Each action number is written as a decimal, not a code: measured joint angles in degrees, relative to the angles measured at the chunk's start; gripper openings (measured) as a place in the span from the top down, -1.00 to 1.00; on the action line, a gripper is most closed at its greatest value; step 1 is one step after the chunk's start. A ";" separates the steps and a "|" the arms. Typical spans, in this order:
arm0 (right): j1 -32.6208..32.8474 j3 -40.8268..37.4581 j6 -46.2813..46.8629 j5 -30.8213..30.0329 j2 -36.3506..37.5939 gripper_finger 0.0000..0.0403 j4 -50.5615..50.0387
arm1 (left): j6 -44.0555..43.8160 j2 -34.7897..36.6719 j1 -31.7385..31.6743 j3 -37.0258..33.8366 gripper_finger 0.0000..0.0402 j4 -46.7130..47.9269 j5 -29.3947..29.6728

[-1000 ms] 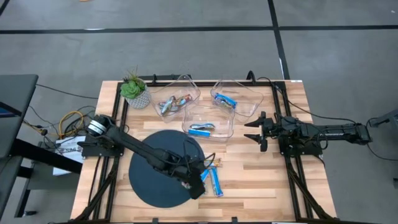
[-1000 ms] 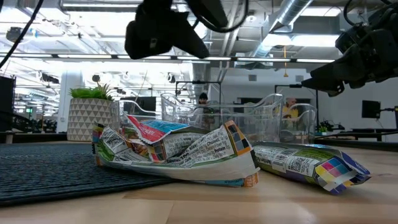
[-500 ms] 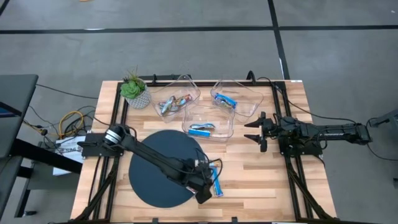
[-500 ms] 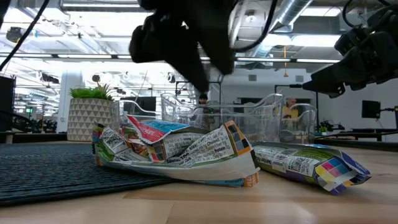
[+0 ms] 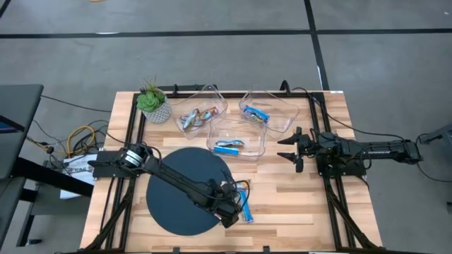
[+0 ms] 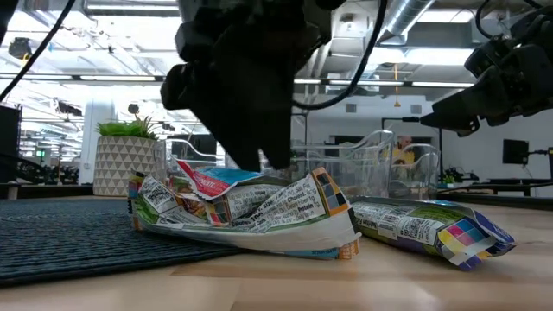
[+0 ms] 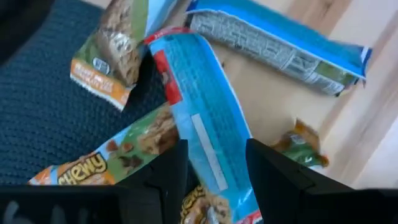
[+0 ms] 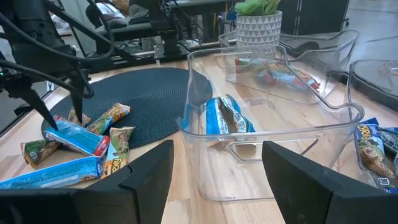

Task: Pick and place Granola Bars by type
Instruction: Put the red granola bar into the left transparent bin

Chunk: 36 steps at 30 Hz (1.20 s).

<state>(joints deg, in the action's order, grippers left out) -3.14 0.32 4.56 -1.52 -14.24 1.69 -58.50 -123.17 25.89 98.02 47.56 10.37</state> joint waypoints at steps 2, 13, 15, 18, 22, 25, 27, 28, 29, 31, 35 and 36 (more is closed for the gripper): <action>0.01 -0.01 -0.01 0.00 0.02 -0.19 0.00 | -0.01 -0.94 0.00 0.28 0.23 -0.96 -0.38; 0.02 -0.01 -0.02 0.00 0.00 -0.19 0.00 | 0.72 -2.61 0.02 0.22 0.23 -1.99 -1.11; 0.02 0.00 -0.01 0.00 0.02 -0.19 0.02 | 1.18 -2.61 0.02 0.22 0.25 -1.98 -1.11; 0.02 0.00 0.00 0.00 0.02 -0.19 0.02 | 1.86 -2.61 0.02 0.22 0.34 -1.90 -1.09; 0.01 -0.01 -0.01 0.00 0.00 -0.19 0.01 | 2.83 -2.61 0.02 0.20 0.56 -1.87 -1.14; 0.02 -0.01 -0.01 0.00 0.01 -0.19 0.02 | 3.61 -2.61 0.02 0.20 0.74 -1.94 -2.07; 0.01 -0.01 -0.01 0.00 0.00 -0.19 0.02 | 4.13 -2.61 0.02 0.17 0.85 -2.01 -2.46; 0.02 -0.01 -0.01 0.00 0.00 -0.19 0.02 | 4.28 -2.61 0.02 0.17 0.90 -2.01 -2.53; 0.02 0.00 -0.02 0.00 0.00 -0.19 0.02 | 4.29 -2.61 0.02 0.17 0.94 -2.01 -2.58; 0.02 -0.02 -0.02 0.00 0.00 -0.19 0.00 | 4.32 -2.61 0.00 0.17 0.98 -2.05 -3.23; 0.02 -0.01 0.00 0.00 0.00 -0.19 0.02 | 5.73 -2.61 0.02 0.61 0.96 -2.36 -5.54; 0.02 -0.01 -0.01 0.00 0.00 -0.19 0.02 | 6.25 -2.61 0.02 1.16 0.96 -2.27 -5.59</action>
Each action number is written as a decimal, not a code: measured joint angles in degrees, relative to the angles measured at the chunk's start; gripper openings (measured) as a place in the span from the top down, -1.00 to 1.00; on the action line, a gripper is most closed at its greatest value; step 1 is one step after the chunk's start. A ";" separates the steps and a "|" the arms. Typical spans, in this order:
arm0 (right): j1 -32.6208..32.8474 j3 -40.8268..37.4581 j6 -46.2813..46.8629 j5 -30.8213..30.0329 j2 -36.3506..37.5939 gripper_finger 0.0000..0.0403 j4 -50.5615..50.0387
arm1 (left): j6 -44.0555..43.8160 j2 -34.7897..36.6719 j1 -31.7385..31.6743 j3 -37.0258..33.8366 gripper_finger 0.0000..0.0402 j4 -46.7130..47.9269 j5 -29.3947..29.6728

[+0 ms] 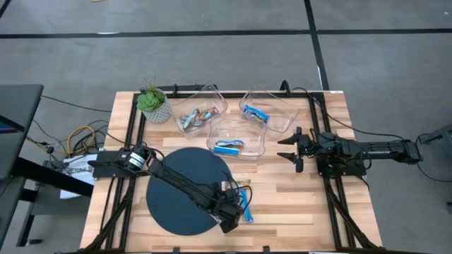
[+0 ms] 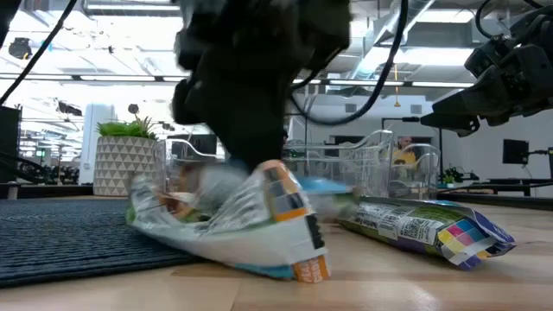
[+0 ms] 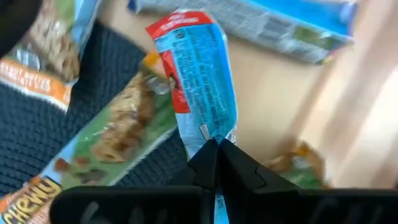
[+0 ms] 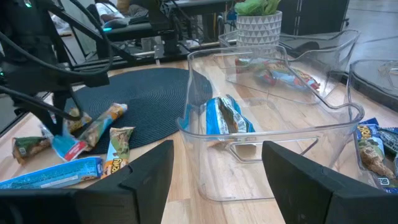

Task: Pick and place Granola Bars by type
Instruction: Put the red granola bar into the left transparent bin

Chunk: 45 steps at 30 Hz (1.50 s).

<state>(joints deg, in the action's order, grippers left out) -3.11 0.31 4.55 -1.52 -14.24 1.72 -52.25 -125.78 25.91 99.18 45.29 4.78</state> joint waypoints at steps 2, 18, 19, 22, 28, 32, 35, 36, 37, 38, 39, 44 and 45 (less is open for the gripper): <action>0.00 -0.01 -0.01 0.00 0.00 -0.19 0.00 | 1.28 0.00 0.00 1.45 0.98 -0.20 0.10; 0.00 -0.01 0.00 0.00 0.02 -0.19 -0.01 | 7.67 0.02 -0.72 15.17 1.00 18.40 10.87; -0.02 -0.01 0.01 0.00 0.02 -0.19 0.00 | 7.66 0.06 -0.91 15.97 1.00 20.16 11.88; 0.00 0.00 0.00 0.00 0.01 -0.19 -0.01 | 7.13 0.07 -1.71 18.78 1.00 27.61 14.49; 0.00 0.01 -0.01 0.00 0.00 -0.19 0.00 | 5.41 0.07 -4.00 27.12 1.00 44.30 19.98; 0.00 0.00 -0.01 0.00 0.02 -0.19 -0.01 | 7.39 2.03 -6.13 28.61 1.00 44.41 21.95; -0.02 0.00 0.01 0.00 0.00 -0.19 -0.06 | 8.39 4.56 -8.43 28.02 1.00 44.80 23.64; 0.00 -0.02 0.00 0.00 0.02 -0.19 0.07 | 8.87 5.76 -9.22 26.98 1.00 44.57 24.32; 0.00 0.00 -0.01 0.00 0.02 -0.19 0.06 | 9.71 7.19 -10.16 25.51 1.00 44.46 24.83; -0.01 0.00 0.00 0.00 0.00 -0.19 -0.04 | 10.28 8.44 -11.22 24.11 1.00 44.67 25.45; -0.01 0.00 -0.01 0.00 0.00 -0.19 -0.04 | 10.51 9.87 -12.32 22.65 1.00 44.91 26.35; -0.02 0.01 -0.01 0.00 0.02 -0.19 -0.01 | 12.27 17.52 -18.71 12.62 1.00 44.84 29.18; 0.00 0.00 -0.01 0.00 0.01 -0.19 -0.01 | 12.66 19.07 -20.17 10.54 1.00 44.76 29.94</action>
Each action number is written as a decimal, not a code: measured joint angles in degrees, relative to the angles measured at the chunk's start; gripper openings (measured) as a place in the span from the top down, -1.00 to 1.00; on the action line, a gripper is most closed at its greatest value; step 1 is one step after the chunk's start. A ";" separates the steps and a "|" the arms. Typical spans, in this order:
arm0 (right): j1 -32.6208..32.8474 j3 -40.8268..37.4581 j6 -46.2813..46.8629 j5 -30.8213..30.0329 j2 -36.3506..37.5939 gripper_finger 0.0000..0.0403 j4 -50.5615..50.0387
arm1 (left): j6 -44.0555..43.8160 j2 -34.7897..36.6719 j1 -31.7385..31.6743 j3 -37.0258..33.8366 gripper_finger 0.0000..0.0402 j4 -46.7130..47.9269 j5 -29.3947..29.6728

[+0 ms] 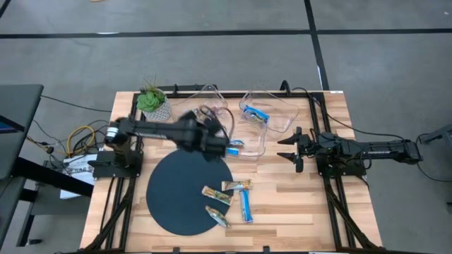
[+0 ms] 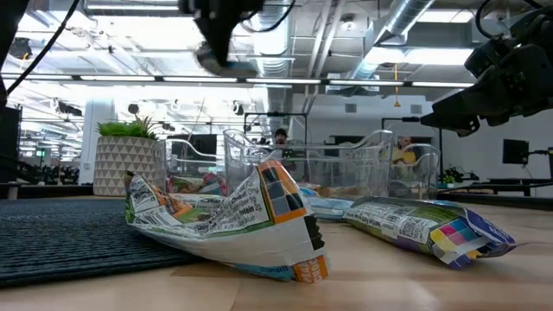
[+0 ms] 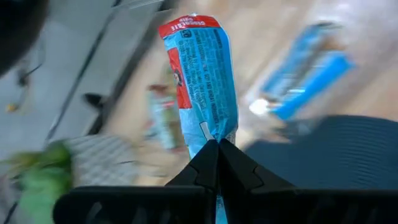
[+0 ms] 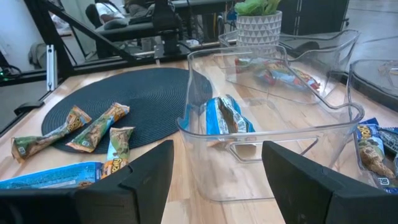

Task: Pick and place Granola Bars by type
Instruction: Put the red granola bar into the left transparent bin

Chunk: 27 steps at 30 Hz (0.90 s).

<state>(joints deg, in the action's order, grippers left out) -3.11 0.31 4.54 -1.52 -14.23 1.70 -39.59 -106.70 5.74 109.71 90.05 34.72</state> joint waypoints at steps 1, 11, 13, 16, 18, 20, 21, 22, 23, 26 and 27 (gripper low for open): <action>-0.01 0.00 0.01 0.00 -0.01 -0.19 -0.01 | 0.38 1.38 -1.40 -2.13 1.00 -0.01 0.69; 0.00 0.00 0.00 0.00 0.01 -0.19 0.00 | 8.00 9.52 -15.72 -17.97 1.00 -6.74 6.28; 0.00 0.01 0.02 0.00 -0.01 -0.19 -0.01 | 11.02 10.18 -18.24 -20.53 1.00 -10.42 6.51; -0.02 0.01 0.02 0.00 0.01 -0.19 -0.01 | 15.03 10.41 -21.45 -23.57 1.00 -15.11 6.38; 0.00 -0.01 0.00 0.00 -0.01 -0.19 -0.01 | 17.54 10.41 -23.23 -25.42 1.00 -18.22 6.26; -0.01 0.00 0.01 0.00 0.01 -0.19 -0.01 | 19.97 10.41 -24.56 -27.25 1.00 -21.62 6.20; -0.01 0.01 0.02 0.00 0.01 -0.19 -0.01 | 21.27 10.43 -25.00 -28.16 1.00 -23.58 6.02; -0.01 -0.01 0.00 0.00 -0.01 -0.19 -0.01 | 22.58 10.43 -25.42 -28.99 1.00 -25.39 5.37; -0.01 -0.01 0.01 0.00 0.01 -0.19 -0.01 | 23.77 10.43 -25.79 -29.75 1.00 -26.98 4.55; 0.00 0.00 0.00 0.00 0.01 -0.19 0.00 | 26.94 10.43 -26.76 -31.78 1.00 -31.81 3.17; -0.01 0.00 0.01 0.00 0.01 -0.19 -0.01 | 28.05 10.43 -27.05 -32.44 1.00 -33.44 2.58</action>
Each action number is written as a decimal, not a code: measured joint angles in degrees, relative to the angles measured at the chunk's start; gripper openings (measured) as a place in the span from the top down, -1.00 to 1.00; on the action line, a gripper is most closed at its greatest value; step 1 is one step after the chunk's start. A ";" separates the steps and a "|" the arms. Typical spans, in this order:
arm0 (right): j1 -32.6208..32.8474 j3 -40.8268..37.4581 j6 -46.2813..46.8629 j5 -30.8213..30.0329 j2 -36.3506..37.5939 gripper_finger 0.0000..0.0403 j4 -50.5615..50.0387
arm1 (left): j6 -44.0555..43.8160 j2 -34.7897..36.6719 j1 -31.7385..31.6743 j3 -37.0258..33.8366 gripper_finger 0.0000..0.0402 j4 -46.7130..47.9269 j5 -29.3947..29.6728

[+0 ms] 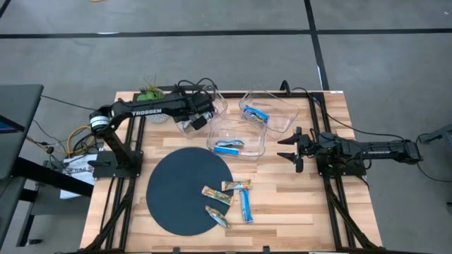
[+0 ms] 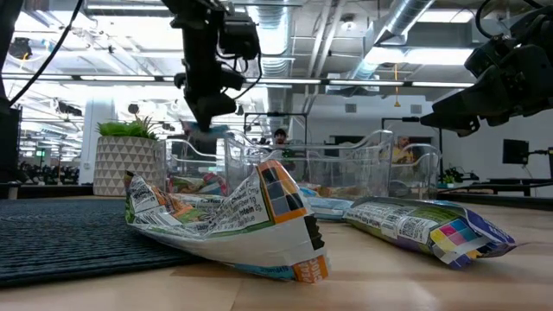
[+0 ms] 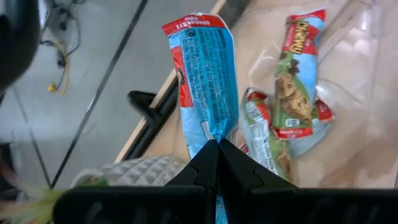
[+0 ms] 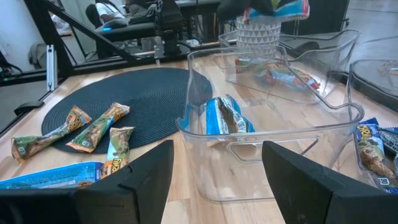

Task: Pick and place Granola Bars by type
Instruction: Put the red granola bar into the left transparent bin, then put the yellow granola bar into the middle transparent bin

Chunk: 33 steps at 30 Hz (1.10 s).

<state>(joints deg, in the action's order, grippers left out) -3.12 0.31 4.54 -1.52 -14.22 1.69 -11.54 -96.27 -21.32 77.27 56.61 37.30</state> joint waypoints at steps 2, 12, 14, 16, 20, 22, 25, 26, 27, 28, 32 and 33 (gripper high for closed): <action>0.01 0.01 -0.01 0.00 -0.02 -0.19 0.00 | 1.36 0.00 -0.52 -0.86 0.97 -1.87 -1.55; 0.01 0.01 -0.01 0.00 -0.02 -0.19 0.00 | 1.21 0.00 -0.69 -0.92 0.45 -2.24 -3.91; -0.01 -0.01 -0.01 0.00 -0.02 -0.19 0.00 | 1.40 0.12 0.11 -0.92 0.36 -2.81 -4.13; 0.01 0.00 0.01 0.00 -0.01 -0.19 0.00 | 1.69 1.08 1.66 -0.94 0.30 -3.89 -4.82; -0.01 0.01 0.00 0.00 0.00 -0.19 0.00 | 1.58 4.51 6.28 -0.94 0.26 -5.60 -5.18; 0.01 0.01 0.01 0.00 0.00 -0.19 0.00 | 1.26 6.36 9.56 -0.94 0.26 -6.18 -5.36; -0.01 0.01 0.00 0.00 -0.01 -0.19 0.00 | 0.43 8.55 15.19 -0.89 0.28 -6.99 -7.16; 0.01 0.00 0.01 0.00 0.00 -0.19 0.00 | 0.27 8.92 17.10 -0.89 0.28 -7.33 -8.11; -0.01 0.01 0.01 0.00 0.00 -0.19 0.00 | -0.04 9.10 19.11 -0.88 0.29 -7.43 -9.24; 0.01 -0.01 -0.01 0.00 -0.02 -0.19 0.00 | -0.12 9.14 21.01 -0.88 0.29 -7.53 -10.59; 0.00 0.00 0.01 0.00 -0.02 -0.19 0.00 | -0.21 9.12 28.08 -0.89 0.30 -7.95 -20.39; 0.01 0.01 -0.01 0.00 -0.01 -0.19 0.00 | -0.21 8.95 29.77 -0.89 0.30 -8.22 -22.79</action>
<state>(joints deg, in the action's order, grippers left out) -3.11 0.32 4.54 -1.52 -14.23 1.69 -11.75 -87.31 8.46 76.39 48.39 14.51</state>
